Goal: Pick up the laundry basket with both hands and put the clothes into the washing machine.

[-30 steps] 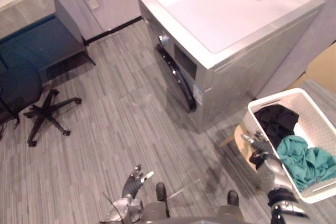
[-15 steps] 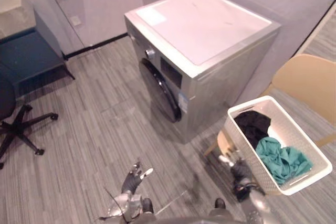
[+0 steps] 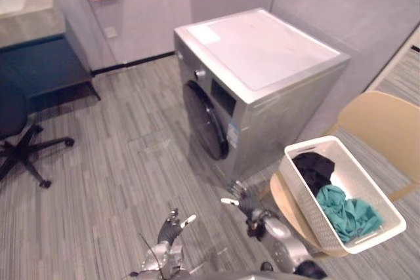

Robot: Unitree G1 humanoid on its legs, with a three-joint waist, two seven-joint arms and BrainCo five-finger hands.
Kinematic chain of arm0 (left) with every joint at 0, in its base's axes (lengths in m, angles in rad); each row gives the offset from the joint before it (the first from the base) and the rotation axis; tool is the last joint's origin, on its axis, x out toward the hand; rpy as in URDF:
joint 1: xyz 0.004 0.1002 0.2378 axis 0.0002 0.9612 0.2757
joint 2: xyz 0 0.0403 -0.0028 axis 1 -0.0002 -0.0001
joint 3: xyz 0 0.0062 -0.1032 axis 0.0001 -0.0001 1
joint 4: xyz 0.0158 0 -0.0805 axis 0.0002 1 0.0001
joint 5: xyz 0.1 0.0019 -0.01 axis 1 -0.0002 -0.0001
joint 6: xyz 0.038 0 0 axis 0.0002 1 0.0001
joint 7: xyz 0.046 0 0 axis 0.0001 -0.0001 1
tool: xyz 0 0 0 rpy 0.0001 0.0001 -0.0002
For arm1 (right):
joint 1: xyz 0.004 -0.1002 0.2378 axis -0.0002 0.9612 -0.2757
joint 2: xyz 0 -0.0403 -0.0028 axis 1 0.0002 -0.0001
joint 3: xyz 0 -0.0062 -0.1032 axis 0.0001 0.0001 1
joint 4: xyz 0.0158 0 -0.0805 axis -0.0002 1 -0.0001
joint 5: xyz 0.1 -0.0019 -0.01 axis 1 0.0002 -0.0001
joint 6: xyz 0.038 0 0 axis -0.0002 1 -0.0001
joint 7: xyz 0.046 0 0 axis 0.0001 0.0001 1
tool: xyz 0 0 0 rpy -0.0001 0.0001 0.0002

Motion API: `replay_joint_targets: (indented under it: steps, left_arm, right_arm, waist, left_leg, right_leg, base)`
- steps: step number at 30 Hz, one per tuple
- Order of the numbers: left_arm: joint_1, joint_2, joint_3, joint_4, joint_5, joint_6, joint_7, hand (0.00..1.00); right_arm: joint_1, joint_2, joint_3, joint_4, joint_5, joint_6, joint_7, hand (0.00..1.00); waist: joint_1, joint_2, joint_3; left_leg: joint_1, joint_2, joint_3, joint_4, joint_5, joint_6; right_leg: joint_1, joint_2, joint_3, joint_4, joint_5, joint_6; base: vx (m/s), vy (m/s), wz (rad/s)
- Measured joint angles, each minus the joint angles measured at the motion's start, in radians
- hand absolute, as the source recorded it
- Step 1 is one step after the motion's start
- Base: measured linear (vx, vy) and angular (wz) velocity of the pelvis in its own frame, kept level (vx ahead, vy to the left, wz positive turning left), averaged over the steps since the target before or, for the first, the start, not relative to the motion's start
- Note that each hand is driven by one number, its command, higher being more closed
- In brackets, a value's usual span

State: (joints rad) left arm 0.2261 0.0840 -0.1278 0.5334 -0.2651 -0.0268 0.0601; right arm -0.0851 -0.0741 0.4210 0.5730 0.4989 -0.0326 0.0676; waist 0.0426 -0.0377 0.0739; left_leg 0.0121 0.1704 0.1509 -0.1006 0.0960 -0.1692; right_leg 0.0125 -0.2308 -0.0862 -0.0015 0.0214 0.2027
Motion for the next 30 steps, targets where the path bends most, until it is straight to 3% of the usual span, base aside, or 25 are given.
replay_joint_targets:
  steps: [5,7,10,15,20,25,30]
  left_arm:
    - [-0.011,0.022,0.005,-0.047,-0.011,-0.001,0.008,0.0]
    - [-0.017,0.031,0.012,-0.064,-0.026,-0.005,0.009,0.0]
    - [-0.031,0.039,0.015,-0.084,-0.048,-0.007,0.013,0.0]
    - [-0.047,0.039,0.025,-0.178,-0.096,-0.03,0.031,0.0]
    - [-0.062,0.039,0.023,-0.209,-0.112,-0.049,0.034,0.0]
    - [-0.078,0.019,0.009,-0.215,-0.122,-0.057,0.035,0.0]
    - [-0.093,0.017,-0.02,-0.231,-0.137,-0.071,0.053,0.0]
  right_arm:
    - [-0.271,0.002,-0.077,0.178,-0.028,0.004,-0.057,0.0]
    - [-0.412,-0.015,-0.149,0.246,-0.03,0.004,-0.095,0.0]
    - [-0.55,-0.047,-0.196,0.304,-0.029,0.004,-0.119,0.0]
    - [-0.877,-0.192,-0.334,0.489,-0.039,0.009,-0.165,0.0]
    - [-1.065,-0.353,-0.422,0.565,-0.045,0.009,-0.222,0.0]
    - [-1.164,-0.43,-0.444,0.623,-0.088,0.003,-0.266,0.0]
    - [-1.208,-0.476,-0.462,0.631,-0.136,-0.006,-0.336,0.0]
  waist:
    - [0.064,-0.042,0.035]
    - [0.098,-0.058,0.076]
    - [0.12,-0.059,0.121]
    - [0.164,-0.032,0.235]
    - [0.174,-0.002,0.331]
    - [0.189,0.04,0.377]
    - [0.194,0.063,0.394]
  left_leg:
    - [-0.087,-0.001,-0.082,0.007,0.033,0.003]
    - [-0.117,-0.002,-0.112,0.007,0.042,0.005]
    - [-0.16,-0.002,-0.144,0.007,0.053,0.004]
    - [-0.254,-0.007,-0.209,0.008,0.094,0.011]
    - [-0.304,-0.017,-0.265,0.018,0.111,0.012]
    - [-0.372,-0.03,-0.309,0.037,0.12,0.016]
    - [-0.435,-0.034,-0.336,0.036,0.126,0.015]
  right_leg:
    - [-0.02,0.004,-0.075,0.001,0.005,-0.001]
    - [-0.026,0.005,-0.098,0.003,0.007,-0.004]
    - [-0.05,0.008,-0.123,0.012,0.007,-0.004]
    - [-0.11,0.011,-0.184,0.036,0.007,-0.004]
    - [-0.125,0.006,-0.239,0.054,0.006,-0.003]
    - [-0.163,0.0,-0.276,0.073,-0.005,0.003]
    - [-0.212,0.0,-0.3,0.088,-0.005,0.004]
  base:
    - [0.01,-0.016,0.46]
    - [-0.03,0.004,0.37]
    - [-0.05,0.007,0.33]
    - [-0.08,-0.001,0.33]
    - [-0.06,0.001,0.29]
    - [-0.06,0.007,0.22]
    - [-0.1,0.028,0.14]
